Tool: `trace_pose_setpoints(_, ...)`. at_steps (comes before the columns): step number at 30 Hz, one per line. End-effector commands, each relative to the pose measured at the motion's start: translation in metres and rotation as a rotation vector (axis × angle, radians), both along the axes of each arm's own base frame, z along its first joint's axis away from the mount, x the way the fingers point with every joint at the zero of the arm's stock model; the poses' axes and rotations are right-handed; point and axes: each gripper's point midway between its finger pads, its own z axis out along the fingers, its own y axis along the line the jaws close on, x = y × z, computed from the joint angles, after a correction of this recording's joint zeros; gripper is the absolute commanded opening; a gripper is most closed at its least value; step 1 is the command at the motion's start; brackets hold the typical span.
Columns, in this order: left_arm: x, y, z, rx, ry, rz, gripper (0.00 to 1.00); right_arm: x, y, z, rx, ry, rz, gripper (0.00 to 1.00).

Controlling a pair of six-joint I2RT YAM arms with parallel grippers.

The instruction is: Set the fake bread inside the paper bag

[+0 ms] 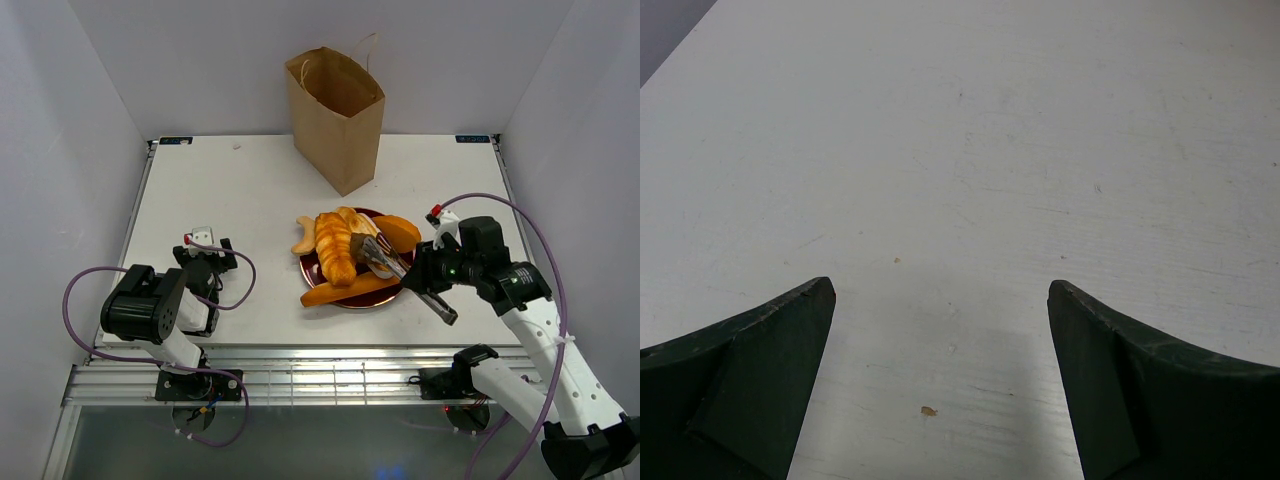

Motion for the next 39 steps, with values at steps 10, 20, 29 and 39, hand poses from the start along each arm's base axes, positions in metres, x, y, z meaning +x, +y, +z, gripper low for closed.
trace_pose_setpoints(10, 0.010, -0.003, 0.033, -0.030, -0.131, -0.009, 0.98, 0.017, 0.005, 0.066, 0.056, -0.096, -0.055, 0.24)
trace_pose_setpoints(20, 0.009, -0.003, 0.032, -0.030, -0.128, -0.009, 0.98, 0.046, 0.021, 0.139, 0.147, -0.229, -0.044, 0.18)
trace_pose_setpoints(29, 0.009, -0.003, 0.032, -0.030, -0.128, -0.009, 0.98, 0.112, 0.047, 0.217, 0.214, -0.407, -0.036, 0.17)
trace_pose_setpoints(39, 0.010, -0.002, 0.033, -0.030, -0.129, -0.007, 0.98, 0.200, 0.061, 0.261, 0.239, -0.548, -0.154, 0.17)
